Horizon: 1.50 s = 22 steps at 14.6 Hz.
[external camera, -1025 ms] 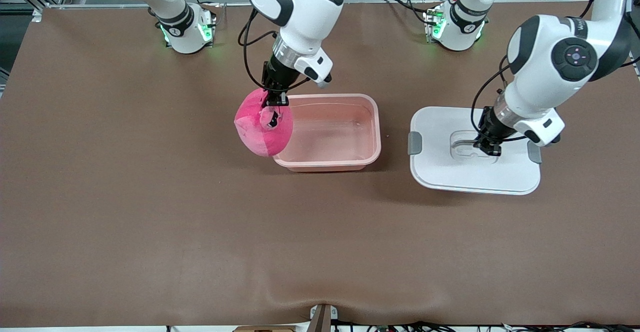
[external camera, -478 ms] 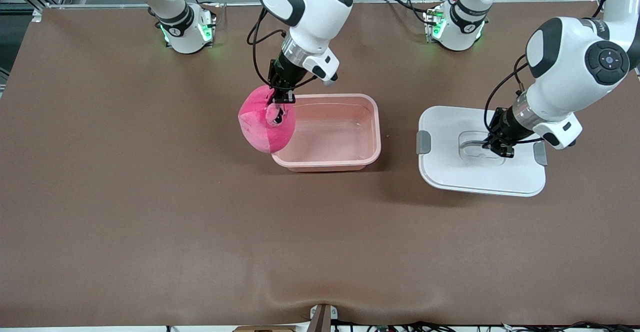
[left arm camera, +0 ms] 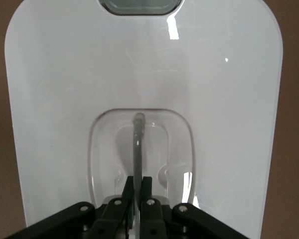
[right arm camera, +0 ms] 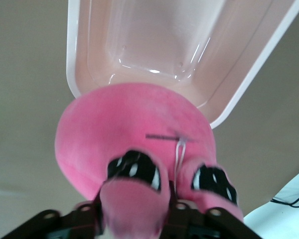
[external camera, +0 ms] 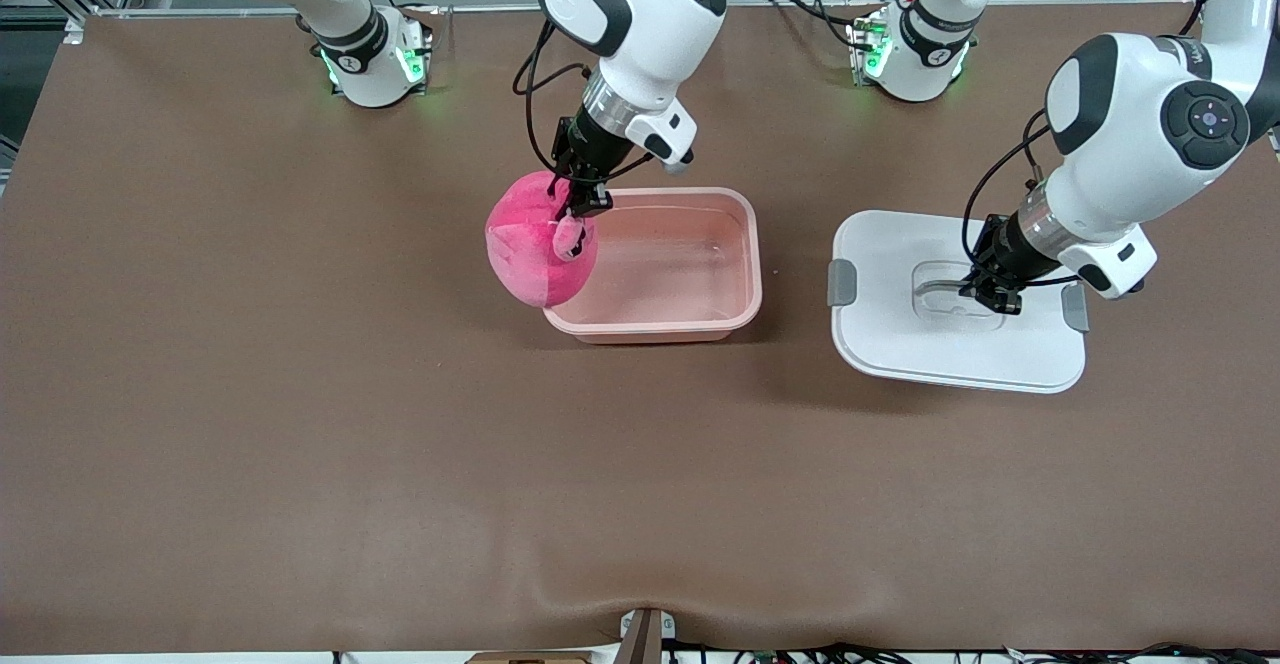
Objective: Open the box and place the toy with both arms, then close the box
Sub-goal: 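Release the plush into the box and withdraw the right gripper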
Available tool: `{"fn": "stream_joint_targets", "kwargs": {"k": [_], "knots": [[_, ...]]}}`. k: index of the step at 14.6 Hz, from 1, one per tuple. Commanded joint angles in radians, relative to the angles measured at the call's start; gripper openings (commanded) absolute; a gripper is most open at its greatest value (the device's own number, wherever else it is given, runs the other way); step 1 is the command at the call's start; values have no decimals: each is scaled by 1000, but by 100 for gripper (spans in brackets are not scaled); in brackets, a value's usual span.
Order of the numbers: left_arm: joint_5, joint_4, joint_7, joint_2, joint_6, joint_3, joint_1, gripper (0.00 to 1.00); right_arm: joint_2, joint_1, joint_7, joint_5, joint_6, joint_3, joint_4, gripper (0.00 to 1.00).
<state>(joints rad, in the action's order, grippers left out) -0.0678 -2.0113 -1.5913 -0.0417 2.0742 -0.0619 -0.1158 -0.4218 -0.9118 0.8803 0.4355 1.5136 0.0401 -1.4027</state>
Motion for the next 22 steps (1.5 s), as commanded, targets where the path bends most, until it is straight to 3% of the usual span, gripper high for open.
{"fn": "stream_joint_targets", "kwargs": {"k": [1,6,11,22], "knots": [[-21,-18,19,26,7,-12,4,0,-9,-10,-3,-43,-90,-9,131,100],[-21,-18,19,26,7,-12,4,0,-2,16,14,-98,-121,-16,186,100],[-21,-14,14,25,7,-15,2,0,29,175,121,-144,-118,-14,185,100],[-20,32,-162,0,18,-160,-1,0,156,542,-219,-153,-151,-22,114,100]]}}
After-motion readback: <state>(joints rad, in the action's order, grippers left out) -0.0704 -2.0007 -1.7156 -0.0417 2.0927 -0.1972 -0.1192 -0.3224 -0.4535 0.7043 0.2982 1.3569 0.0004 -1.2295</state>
